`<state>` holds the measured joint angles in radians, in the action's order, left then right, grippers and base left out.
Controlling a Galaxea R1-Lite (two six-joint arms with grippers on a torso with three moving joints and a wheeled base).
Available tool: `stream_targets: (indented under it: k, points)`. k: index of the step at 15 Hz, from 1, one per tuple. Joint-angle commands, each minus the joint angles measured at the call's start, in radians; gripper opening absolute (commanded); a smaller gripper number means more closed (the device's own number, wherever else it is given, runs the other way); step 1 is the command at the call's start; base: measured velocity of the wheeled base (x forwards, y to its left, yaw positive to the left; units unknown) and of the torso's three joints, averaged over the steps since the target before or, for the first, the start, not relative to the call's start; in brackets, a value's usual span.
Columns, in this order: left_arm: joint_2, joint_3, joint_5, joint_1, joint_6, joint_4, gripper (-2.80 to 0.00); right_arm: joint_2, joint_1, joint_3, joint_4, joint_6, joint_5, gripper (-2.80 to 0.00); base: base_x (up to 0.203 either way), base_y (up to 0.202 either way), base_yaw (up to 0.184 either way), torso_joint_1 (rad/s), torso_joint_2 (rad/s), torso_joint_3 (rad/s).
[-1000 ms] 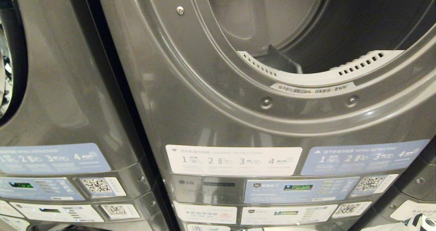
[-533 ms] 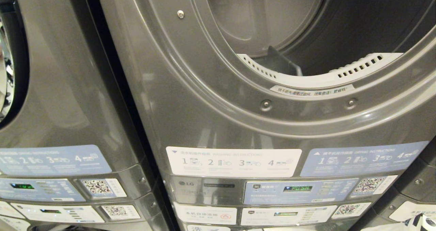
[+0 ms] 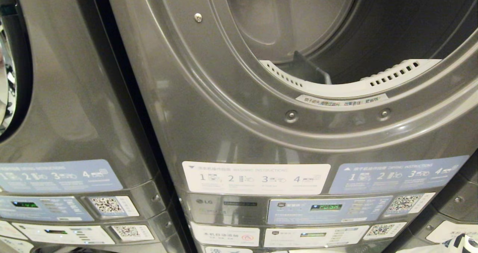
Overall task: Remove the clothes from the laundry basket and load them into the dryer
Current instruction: Put the clothes in the dryer
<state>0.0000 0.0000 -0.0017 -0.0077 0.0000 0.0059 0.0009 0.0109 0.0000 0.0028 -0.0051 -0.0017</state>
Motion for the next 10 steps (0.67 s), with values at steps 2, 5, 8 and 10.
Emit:
stream_targets:
  k: [2,5,8,10]
  points:
    - [0.0,0.0,0.0,0.0,0.0,0.0,-2.8,0.001,0.0,0.0,-0.001,0.002,0.0,-2.8,0.0,0.0,0.0,0.0,0.0,0.0]
    - [0.0,0.0,0.0,0.0,0.002,0.0,-2.8,0.001,0.0,0.0,-0.001,0.002,0.0,-2.8,0.0,0.0,0.0,0.0,0.0,0.0]
    - [0.0,0.0,0.0,0.0,0.006,0.002,-2.8,0.001,0.0,0.0,-0.001,-0.003,0.002,-2.8,0.0,0.0,0.0,0.0,0.0,0.0]
    - [0.0,0.0,0.0,0.0,0.006,0.002,-2.8,0.001,0.0,0.0,-0.001,0.004,0.0,-2.8,0.0,0.0,0.0,0.0,0.0,0.0]
